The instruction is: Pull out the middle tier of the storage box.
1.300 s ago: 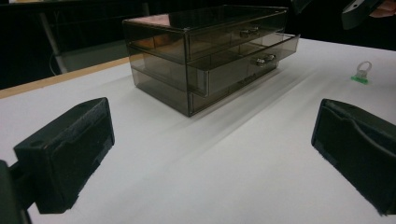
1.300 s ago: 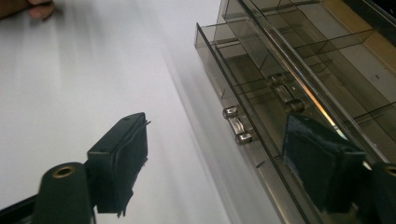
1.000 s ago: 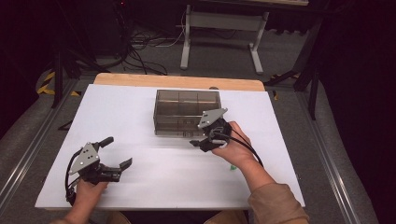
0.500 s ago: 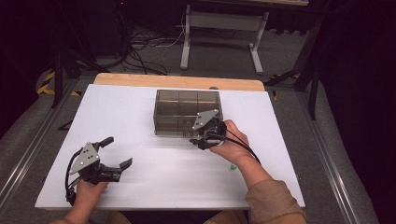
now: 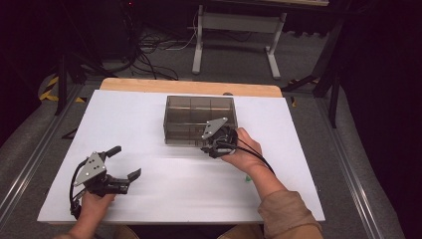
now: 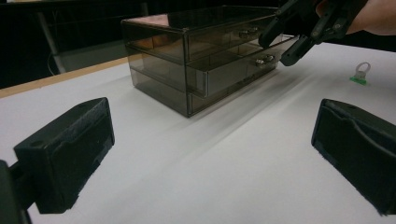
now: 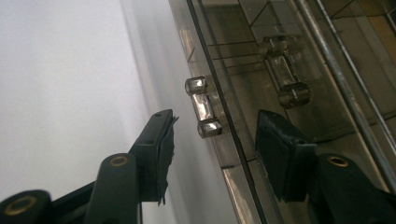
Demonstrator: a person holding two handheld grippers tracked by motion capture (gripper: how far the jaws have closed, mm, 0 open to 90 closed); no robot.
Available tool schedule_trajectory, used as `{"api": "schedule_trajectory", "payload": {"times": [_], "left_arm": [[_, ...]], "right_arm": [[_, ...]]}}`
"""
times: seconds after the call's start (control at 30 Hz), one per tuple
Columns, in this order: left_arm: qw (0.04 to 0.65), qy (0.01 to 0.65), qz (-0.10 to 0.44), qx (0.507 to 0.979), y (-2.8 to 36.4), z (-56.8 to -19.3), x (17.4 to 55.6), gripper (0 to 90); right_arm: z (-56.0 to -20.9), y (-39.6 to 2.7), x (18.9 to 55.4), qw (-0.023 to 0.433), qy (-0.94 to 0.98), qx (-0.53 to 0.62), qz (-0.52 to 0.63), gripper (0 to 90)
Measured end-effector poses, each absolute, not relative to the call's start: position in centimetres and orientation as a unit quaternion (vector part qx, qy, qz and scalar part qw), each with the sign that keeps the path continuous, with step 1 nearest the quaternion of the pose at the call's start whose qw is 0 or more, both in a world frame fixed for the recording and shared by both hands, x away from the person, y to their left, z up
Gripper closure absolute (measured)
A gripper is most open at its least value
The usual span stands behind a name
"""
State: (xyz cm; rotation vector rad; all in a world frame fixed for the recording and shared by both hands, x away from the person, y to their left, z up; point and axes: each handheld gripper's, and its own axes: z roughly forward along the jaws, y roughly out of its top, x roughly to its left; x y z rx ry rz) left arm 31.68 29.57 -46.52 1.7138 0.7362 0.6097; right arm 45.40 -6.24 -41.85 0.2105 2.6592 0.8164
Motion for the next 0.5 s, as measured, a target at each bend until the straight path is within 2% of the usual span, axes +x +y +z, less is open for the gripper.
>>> {"api": "schedule_trajectory", "payload": {"times": [0.37,0.5], "left_arm": [[0.557,0.311,0.257,0.726,29.6,-46.5,31.7,0.3],[0.557,0.311,0.256,0.726,29.6,-46.5,31.7,0.3]], "right_arm": [[-43.3,-5.1,46.1,0.177,0.946,0.066,0.265,56.4],[-43.2,-5.0,46.0,0.193,0.942,0.073,0.265,65.6]]}}
